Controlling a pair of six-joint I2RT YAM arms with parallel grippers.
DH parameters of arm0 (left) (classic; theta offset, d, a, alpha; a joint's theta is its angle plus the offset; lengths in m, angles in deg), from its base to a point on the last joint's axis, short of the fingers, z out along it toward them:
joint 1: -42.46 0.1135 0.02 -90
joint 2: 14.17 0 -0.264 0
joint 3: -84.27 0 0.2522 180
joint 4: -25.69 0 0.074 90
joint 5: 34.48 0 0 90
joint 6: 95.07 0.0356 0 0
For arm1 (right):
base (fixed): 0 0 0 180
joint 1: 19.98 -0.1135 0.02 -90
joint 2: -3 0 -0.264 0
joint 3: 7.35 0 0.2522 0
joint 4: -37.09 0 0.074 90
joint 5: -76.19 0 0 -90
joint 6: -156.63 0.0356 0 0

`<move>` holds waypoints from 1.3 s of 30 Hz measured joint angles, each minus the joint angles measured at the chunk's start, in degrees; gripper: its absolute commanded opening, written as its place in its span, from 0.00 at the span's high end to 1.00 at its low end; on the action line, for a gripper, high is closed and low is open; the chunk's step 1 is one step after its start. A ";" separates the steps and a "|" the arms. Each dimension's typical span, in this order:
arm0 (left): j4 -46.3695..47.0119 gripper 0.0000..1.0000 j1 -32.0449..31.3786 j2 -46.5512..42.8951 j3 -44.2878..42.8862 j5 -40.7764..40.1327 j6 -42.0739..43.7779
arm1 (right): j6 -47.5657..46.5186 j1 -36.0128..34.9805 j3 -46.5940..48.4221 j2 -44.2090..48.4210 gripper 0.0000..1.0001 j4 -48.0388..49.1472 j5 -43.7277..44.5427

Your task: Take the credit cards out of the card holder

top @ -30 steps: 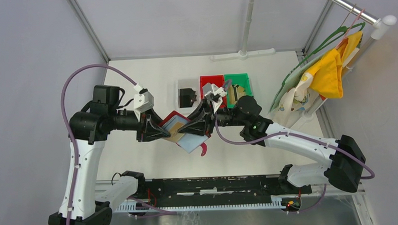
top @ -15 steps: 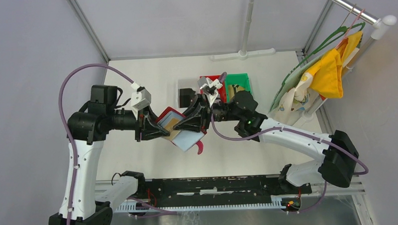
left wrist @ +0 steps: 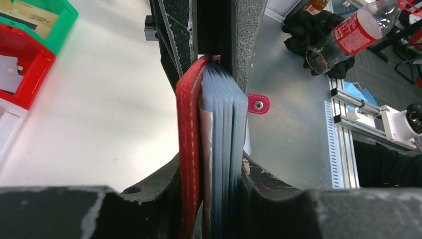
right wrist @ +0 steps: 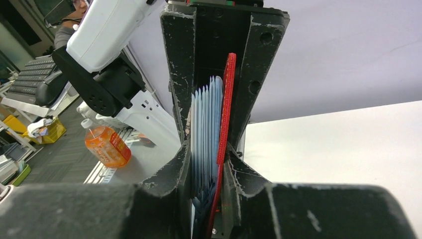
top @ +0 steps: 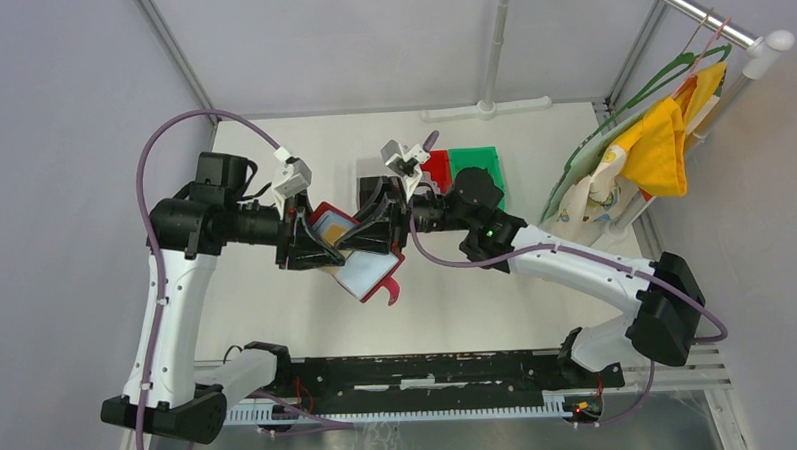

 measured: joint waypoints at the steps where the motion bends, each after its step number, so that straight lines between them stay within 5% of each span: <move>1: -0.17 0.61 0.00 0.35 -0.61 -0.20 -0.61 | -0.04 0.13 0.00 0.13 1.00 -0.07 0.37; 4: -0.20 0.44 -0.20 0.94 -2.08 -0.59 -3.45 | -0.42 0.26 0.00 0.66 1.00 -0.35 1.03; 6: 0.26 0.42 -0.24 0.92 -2.25 -0.87 -4.61 | -0.61 0.13 0.00 0.98 1.00 -0.07 0.70; 16: 5.16 0.97 -0.31 -2.62 -2.16 -0.15 -9.75 | 0.52 -0.20 0.02 1.18 0.95 2.43 1.77; 20: 7.06 0.98 -0.35 -3.78 -1.16 -0.17 -10.82 | 1.03 -0.55 0.02 1.18 0.51 2.97 1.73; 22: 8.46 0.98 -0.33 -3.89 -0.52 -0.11 -11.41 | 0.90 -0.61 0.24 1.20 0.19 2.84 1.81; 23: 9.46 0.97 -0.33 -3.82 -0.22 -0.42 -12.00 | 0.90 -0.70 0.37 1.38 0.15 2.49 2.12; 28: 15.26 0.86 -0.57 -2.27 1.16 -1.46 -16.39 | 1.46 1.11 0.09 4.81 0.12 -0.85 4.50; 33: 17.49 0.93 -0.81 -0.46 1.38 -4.44 -19.91 | 3.10 6.27 -2.67 11.41 0.11 -3.50 8.87; 39: 18.78 0.98 -0.79 0.42 2.29 -10.82 -22.67 | 0.66 7.04 -2.69 18.53 0.22 -9.44 15.13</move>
